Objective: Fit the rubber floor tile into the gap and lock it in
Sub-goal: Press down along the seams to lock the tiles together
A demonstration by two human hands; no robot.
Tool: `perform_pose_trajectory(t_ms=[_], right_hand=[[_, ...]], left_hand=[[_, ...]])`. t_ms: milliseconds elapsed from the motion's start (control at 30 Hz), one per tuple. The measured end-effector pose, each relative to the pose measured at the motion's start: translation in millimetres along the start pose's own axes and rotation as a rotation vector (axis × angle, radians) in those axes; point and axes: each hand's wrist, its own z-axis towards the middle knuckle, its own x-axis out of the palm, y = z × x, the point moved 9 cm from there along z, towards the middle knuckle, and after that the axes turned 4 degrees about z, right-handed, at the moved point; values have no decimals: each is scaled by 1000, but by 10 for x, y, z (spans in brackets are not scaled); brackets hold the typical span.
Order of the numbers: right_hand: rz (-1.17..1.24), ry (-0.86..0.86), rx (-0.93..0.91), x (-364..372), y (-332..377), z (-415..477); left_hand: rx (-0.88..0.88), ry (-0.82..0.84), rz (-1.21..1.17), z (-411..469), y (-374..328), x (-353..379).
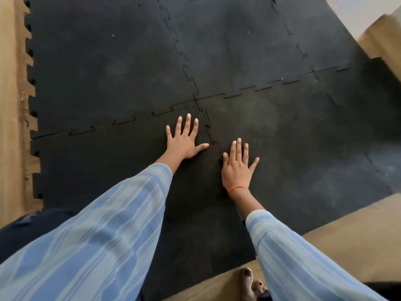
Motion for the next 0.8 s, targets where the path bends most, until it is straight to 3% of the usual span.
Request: perform_pose_trajectory(t_ms=[200,367,567,800], right_hand=[[22,-187,-35,-183,92,-53],[56,-209,-162,-204,196,158],[198,-203,-188,-214,51,33],[23,-332,-28,-262,-248,-485]], left_hand=[[-1,-72,-13,-55,-46,31],[19,-196,24,-297,-166,189],[41,-159,44,-362,-206,258],[-10,-14,15,-321,-323,245]])
